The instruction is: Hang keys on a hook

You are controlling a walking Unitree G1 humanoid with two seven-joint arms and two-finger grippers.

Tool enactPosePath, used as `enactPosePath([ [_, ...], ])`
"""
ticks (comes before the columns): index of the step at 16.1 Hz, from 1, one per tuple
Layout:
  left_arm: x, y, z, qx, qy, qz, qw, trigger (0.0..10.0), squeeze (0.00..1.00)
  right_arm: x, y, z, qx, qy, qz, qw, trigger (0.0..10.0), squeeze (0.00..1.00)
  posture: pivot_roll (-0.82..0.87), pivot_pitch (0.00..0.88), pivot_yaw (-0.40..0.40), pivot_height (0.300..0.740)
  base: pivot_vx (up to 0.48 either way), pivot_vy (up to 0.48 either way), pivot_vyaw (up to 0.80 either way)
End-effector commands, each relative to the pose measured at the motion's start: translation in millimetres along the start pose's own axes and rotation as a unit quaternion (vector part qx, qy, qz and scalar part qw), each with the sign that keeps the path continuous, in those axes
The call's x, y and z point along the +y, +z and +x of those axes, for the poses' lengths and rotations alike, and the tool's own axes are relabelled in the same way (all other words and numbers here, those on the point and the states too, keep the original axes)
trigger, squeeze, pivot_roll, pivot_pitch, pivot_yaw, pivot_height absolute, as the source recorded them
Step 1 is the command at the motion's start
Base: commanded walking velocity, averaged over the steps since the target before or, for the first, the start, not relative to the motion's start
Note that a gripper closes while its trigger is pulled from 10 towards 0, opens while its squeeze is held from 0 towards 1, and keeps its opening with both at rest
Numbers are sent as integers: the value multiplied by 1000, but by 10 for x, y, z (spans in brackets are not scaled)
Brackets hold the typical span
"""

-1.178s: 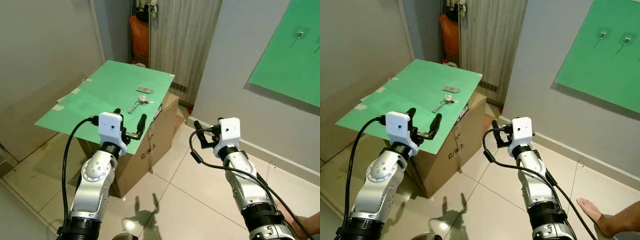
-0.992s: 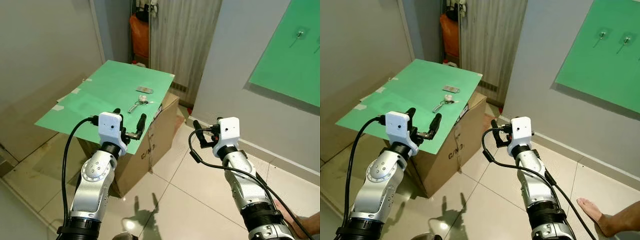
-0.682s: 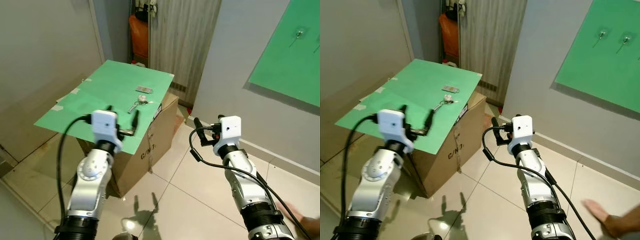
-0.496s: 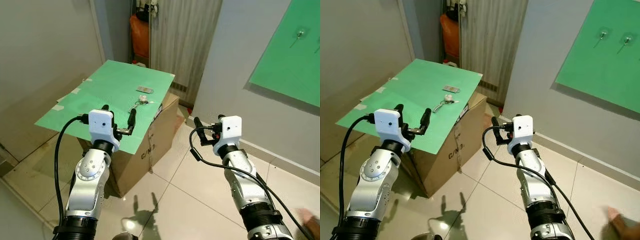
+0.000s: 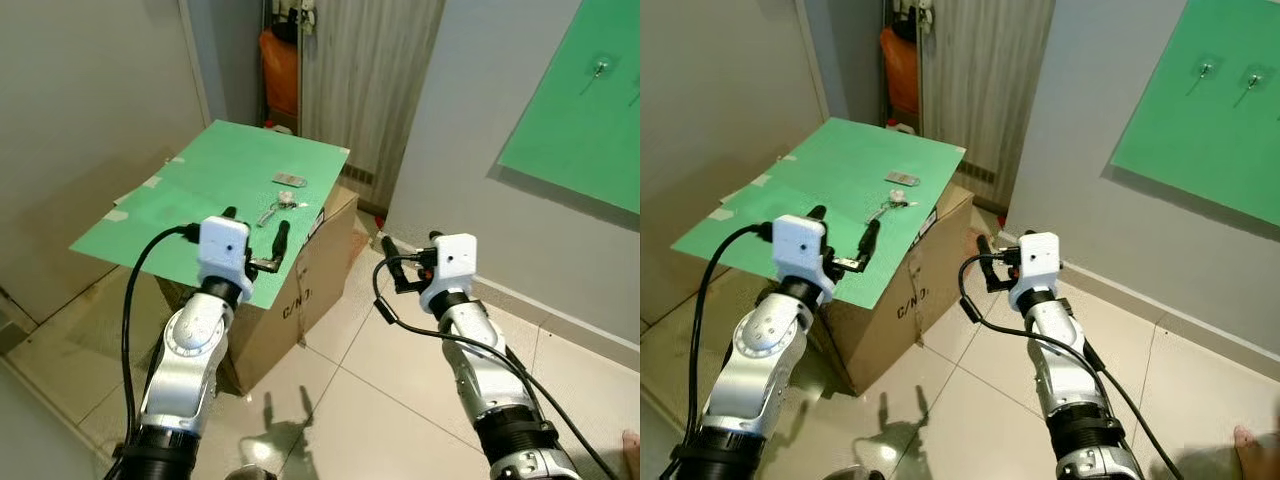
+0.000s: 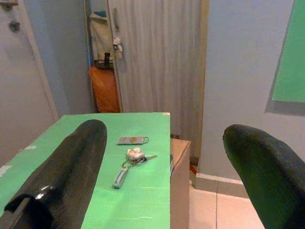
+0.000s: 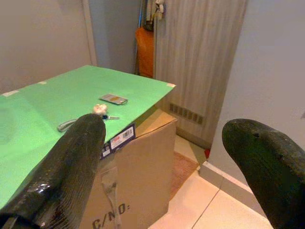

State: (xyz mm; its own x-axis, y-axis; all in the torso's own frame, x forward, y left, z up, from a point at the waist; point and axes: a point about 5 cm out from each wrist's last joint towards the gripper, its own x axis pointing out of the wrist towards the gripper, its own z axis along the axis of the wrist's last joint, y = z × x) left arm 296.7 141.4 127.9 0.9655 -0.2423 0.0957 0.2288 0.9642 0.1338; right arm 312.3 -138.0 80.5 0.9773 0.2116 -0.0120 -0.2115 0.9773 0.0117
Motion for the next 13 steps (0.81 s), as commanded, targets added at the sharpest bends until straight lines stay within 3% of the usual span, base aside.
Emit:
enactPosePath([
  [1, -19, 28, 47, 0, -9, 6, 1000, 10000, 0, -20, 39, 25, -7, -2, -5, 1000, 10000, 0, 2, 0, 9, 740, 458, 0, 0],
  [13, -140, 48, 165, 3, -50, 23, 998, 10000, 0, 24, -15, 5, 1, -2, -5, 1000, 10000, 0, -13, 0, 39, 740, 473, 0, 0],
])
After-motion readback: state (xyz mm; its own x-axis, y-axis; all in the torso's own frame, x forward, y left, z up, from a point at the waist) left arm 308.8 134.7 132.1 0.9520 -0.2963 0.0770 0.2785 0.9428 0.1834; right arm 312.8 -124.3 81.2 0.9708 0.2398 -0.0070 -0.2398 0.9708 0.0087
